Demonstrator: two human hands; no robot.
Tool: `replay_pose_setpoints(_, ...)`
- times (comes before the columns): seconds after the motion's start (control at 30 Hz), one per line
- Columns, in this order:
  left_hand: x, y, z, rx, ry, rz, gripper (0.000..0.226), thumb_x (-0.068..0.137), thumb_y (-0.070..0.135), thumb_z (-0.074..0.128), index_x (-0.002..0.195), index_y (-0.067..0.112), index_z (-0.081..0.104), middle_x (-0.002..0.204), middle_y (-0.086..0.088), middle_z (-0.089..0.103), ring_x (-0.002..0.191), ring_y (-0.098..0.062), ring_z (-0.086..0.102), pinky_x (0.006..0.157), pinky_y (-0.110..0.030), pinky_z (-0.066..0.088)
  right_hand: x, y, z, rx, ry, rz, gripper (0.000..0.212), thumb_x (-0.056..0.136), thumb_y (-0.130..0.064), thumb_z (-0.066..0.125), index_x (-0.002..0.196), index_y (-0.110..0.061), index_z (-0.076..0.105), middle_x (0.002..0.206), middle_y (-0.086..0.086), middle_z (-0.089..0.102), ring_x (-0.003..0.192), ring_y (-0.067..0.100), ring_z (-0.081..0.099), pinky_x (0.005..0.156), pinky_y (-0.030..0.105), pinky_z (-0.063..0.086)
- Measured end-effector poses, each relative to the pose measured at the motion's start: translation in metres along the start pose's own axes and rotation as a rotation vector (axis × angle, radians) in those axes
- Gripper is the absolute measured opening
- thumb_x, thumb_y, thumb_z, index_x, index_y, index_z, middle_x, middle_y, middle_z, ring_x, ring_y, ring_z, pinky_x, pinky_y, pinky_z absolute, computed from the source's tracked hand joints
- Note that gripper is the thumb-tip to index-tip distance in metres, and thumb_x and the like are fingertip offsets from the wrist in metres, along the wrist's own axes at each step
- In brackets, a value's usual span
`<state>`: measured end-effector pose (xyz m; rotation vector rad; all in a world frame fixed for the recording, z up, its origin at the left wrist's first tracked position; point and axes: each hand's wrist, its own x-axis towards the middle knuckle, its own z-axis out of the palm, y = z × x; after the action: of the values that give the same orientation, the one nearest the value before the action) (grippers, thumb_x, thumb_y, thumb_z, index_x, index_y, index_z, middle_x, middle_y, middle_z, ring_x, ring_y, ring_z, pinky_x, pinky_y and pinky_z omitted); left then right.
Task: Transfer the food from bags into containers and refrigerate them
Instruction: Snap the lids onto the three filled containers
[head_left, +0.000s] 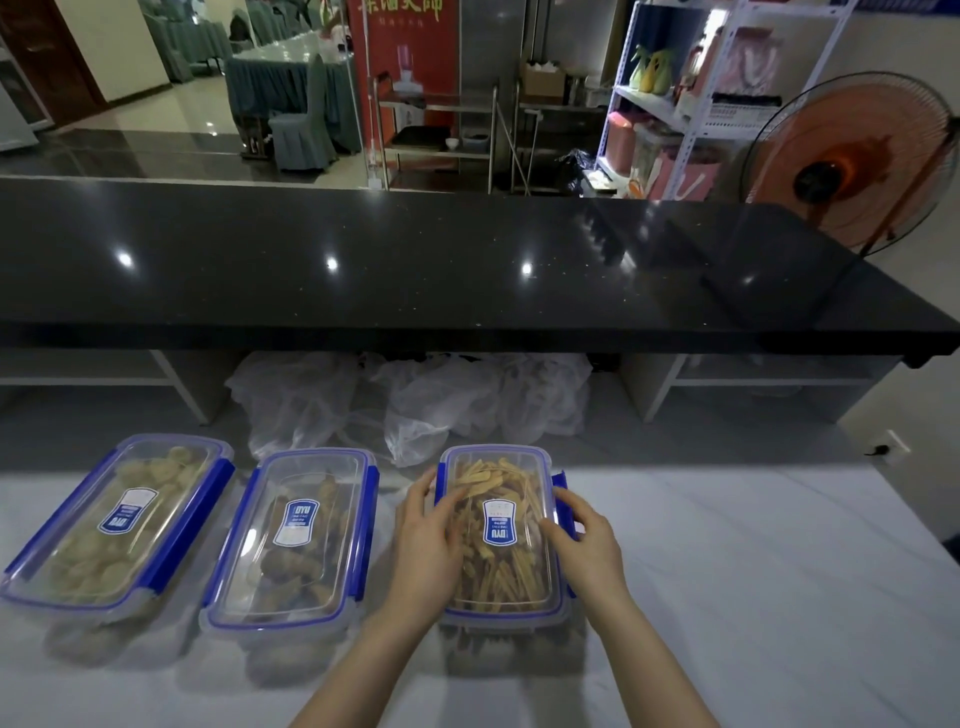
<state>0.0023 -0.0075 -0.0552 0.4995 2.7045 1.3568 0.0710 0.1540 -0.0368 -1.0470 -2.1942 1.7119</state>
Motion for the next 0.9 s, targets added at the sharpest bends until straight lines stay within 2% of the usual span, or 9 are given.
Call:
replay_pose_setpoints(0.07, 0.001, -0.002, 0.007, 0.073, -0.04, 0.116, 0.04, 0.097, 0.015, 0.05, 0.135, 0.027, 0.055, 0.155, 0.01, 0.026, 0.144, -0.013, 0.021, 0.117, -0.027, 0.022, -0.001, 0.002, 0.001, -0.045, 0.002, -0.022, 0.043, 0.091, -0.026, 0.063, 0.133, -0.023, 0.052, 0.135, 0.006, 0.049, 0.113, 0.021, 0.054, 0.09, 0.036, 0.053)
replay_pose_setpoints(0.13, -0.001, -0.003, 0.012, 0.155, -0.136, 0.133, 0.045, 0.098, 0.034, 0.048, 0.143, 0.031, 0.045, 0.158, 0.016, 0.016, 0.15, -0.016, 0.007, 0.121, -0.032, 0.014, -0.002, 0.003, 0.001, -0.034, -0.01, -0.012, 0.042, 0.092, -0.027, 0.061, 0.134, -0.024, 0.052, 0.137, 0.005, 0.048, 0.116, 0.021, 0.054, 0.093, 0.037, 0.052)
replay_pose_setpoints(0.2, -0.005, -0.007, 0.014, 0.232, -0.185, 0.138, 0.065, 0.09, 0.061, 0.034, 0.149, 0.034, 0.031, 0.159, 0.019, 0.003, 0.15, -0.013, -0.008, 0.122, -0.033, 0.007, -0.002, 0.003, 0.001, -0.044, -0.002, -0.013, 0.042, 0.093, -0.027, 0.059, 0.135, -0.023, 0.053, 0.137, 0.004, 0.049, 0.118, 0.022, 0.054, 0.097, 0.039, 0.052)
replay_pose_setpoints(0.27, -0.006, -0.008, 0.015, 0.29, -0.191, 0.142, 0.078, 0.081, 0.071, 0.02, 0.15, 0.035, 0.027, 0.16, 0.018, -0.002, 0.149, -0.012, -0.013, 0.123, -0.035, 0.006, 0.0, 0.005, 0.003, -0.061, 0.02, -0.014, 0.042, 0.093, -0.028, 0.06, 0.134, -0.023, 0.054, 0.137, 0.003, 0.052, 0.119, 0.022, 0.054, 0.099, 0.043, 0.05)
replay_pose_setpoints(0.47, -0.006, -0.005, 0.016, 0.432, -0.207, 0.126, 0.077, 0.083, 0.068, 0.011, 0.152, 0.036, 0.019, 0.161, 0.014, -0.009, 0.149, -0.015, -0.016, 0.123, -0.039, 0.008, 0.004, 0.008, 0.007, -0.046, 0.045, 0.029, 0.04, 0.092, -0.027, 0.061, 0.131, -0.021, 0.057, 0.132, 0.004, 0.059, 0.114, 0.021, 0.057, 0.094, 0.036, 0.053)
replay_pose_setpoints(0.6, -0.007, -0.002, 0.014, 0.486, -0.242, 0.111, 0.066, 0.092, 0.064, 0.021, 0.153, 0.038, 0.013, 0.162, 0.013, -0.011, 0.149, -0.015, -0.017, 0.122, -0.042, 0.002, 0.002, 0.004, 0.003, -0.03, 0.038, 0.053, 0.052, 0.089, -0.025, 0.066, 0.137, -0.021, 0.048, 0.13, 0.004, 0.057, 0.1, 0.015, 0.054, 0.073, 0.023, 0.052)
replay_pose_setpoints(0.7, -0.007, 0.0, 0.013, 0.517, -0.248, 0.104, 0.062, 0.096, 0.06, 0.026, 0.153, 0.039, 0.01, 0.162, 0.013, -0.013, 0.149, -0.015, -0.018, 0.122, -0.043, -0.001, 0.002, 0.0, 0.0, -0.023, 0.09, 0.102, 0.066, 0.084, -0.027, 0.073, 0.141, -0.021, 0.04, 0.119, 0.004, 0.059, 0.09, 0.015, 0.055, 0.063, 0.022, 0.048)
replay_pose_setpoints(0.8, -0.008, 0.001, 0.013, 0.527, -0.255, 0.099, 0.062, 0.097, 0.06, 0.027, 0.153, 0.04, 0.01, 0.162, 0.013, -0.014, 0.149, -0.016, -0.017, 0.121, -0.043, -0.002, 0.001, -0.005, 0.002, -0.086, 0.136, 0.104, 0.05, 0.083, -0.025, 0.074, 0.128, -0.012, 0.056, 0.114, 0.007, 0.066, 0.084, 0.016, 0.058, 0.069, 0.027, 0.049)
replay_pose_setpoints(0.9, -0.008, 0.001, 0.014, 0.497, -0.258, 0.093, 0.061, 0.097, 0.059, 0.028, 0.152, 0.039, 0.011, 0.162, 0.012, -0.013, 0.149, -0.016, -0.017, 0.121, -0.043, -0.001, 0.001, -0.004, 0.005, -0.101, 0.155, 0.086, 0.03, 0.084, -0.024, 0.073, 0.11, -0.01, 0.066, 0.102, 0.004, 0.069, 0.082, 0.016, 0.06, 0.066, 0.024, 0.049)
